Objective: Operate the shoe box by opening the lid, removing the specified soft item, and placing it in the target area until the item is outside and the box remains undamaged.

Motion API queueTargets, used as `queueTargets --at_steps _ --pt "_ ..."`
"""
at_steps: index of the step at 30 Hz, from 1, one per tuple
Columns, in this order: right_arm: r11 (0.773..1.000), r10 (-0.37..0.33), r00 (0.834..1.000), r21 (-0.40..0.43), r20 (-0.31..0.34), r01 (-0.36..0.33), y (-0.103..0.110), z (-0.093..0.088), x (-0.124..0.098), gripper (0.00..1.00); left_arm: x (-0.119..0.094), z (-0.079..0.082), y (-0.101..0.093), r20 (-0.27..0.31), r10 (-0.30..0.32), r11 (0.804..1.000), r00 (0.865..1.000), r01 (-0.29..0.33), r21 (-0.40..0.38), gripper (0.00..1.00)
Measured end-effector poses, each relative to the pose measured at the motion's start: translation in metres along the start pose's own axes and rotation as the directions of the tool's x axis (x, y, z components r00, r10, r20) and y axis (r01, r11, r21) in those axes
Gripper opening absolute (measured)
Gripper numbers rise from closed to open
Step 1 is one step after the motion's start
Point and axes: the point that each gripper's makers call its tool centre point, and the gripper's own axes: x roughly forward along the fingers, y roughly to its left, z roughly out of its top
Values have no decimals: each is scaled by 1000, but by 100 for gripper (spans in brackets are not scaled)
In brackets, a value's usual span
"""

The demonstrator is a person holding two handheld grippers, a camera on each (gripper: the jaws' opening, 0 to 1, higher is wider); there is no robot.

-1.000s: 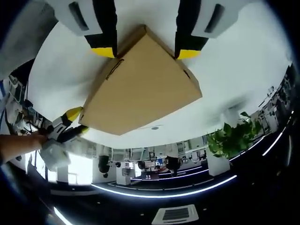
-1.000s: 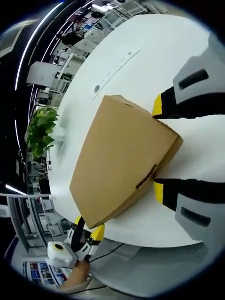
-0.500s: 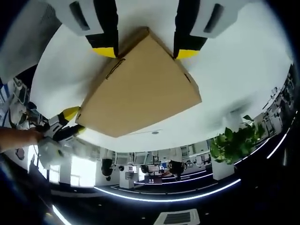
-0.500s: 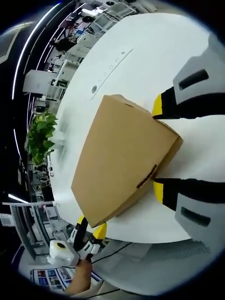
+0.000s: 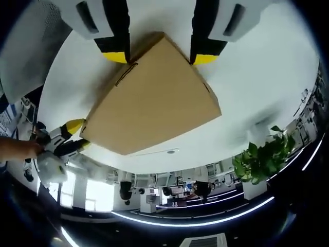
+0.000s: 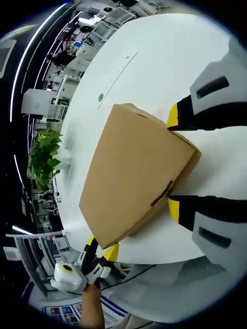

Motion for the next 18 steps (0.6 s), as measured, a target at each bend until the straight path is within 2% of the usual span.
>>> queueTargets --at_steps 18 --pt "994 -71 997 82 41 68 37 8 8 45 -9 -9 34 -55 -50 995 997 54 83 48"
